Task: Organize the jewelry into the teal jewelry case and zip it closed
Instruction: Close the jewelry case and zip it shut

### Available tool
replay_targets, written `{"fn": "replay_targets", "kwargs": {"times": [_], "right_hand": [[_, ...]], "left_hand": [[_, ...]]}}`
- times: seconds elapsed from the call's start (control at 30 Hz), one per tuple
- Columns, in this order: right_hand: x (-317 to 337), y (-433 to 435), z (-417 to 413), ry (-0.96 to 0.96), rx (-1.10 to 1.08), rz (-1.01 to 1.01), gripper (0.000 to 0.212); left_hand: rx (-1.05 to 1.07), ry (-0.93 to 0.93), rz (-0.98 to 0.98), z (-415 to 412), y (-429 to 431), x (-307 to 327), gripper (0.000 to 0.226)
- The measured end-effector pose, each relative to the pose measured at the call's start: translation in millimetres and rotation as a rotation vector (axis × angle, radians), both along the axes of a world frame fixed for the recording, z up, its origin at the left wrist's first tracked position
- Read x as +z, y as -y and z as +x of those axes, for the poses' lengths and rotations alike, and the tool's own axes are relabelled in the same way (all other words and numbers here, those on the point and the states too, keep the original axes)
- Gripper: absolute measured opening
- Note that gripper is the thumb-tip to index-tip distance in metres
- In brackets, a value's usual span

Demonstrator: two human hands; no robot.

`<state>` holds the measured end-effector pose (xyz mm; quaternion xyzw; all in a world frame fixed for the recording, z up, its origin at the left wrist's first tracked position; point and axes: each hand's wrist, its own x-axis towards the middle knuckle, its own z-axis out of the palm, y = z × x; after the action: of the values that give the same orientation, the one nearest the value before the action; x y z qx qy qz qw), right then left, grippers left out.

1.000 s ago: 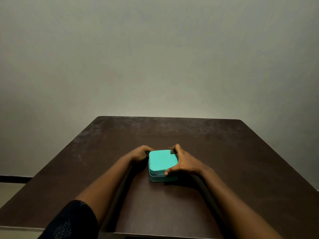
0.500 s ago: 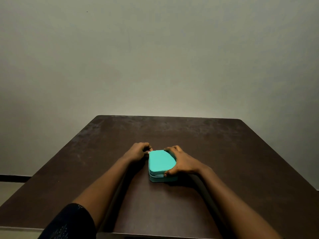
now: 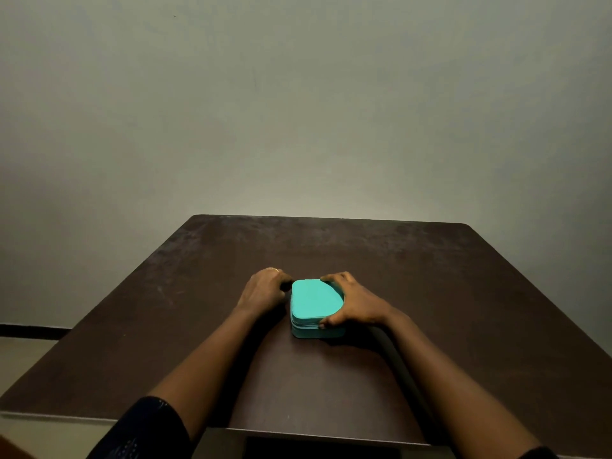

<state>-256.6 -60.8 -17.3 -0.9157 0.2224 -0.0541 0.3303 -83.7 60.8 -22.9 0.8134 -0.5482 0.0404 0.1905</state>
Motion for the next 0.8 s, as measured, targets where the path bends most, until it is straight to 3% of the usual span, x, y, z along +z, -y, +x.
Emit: {"fn": "replay_targets", "kwargs": {"times": [0.17,0.5,0.8], "right_hand": [[-1,-2,0,0.004,-0.011,-0.011,0.091],[0,-9,2,0.023,-0.102,-0.019,0.089],[3,-17,4,0.002,-0.137,-0.026,0.092]], "left_hand": [[0.071,0.061,-0.027,-6,-11,-5,0.037],[0.167,-0.134,0.024,-22,-34,2,0.032],[0.162,-0.196,0.082,-38,-55,7,0.028]]}}
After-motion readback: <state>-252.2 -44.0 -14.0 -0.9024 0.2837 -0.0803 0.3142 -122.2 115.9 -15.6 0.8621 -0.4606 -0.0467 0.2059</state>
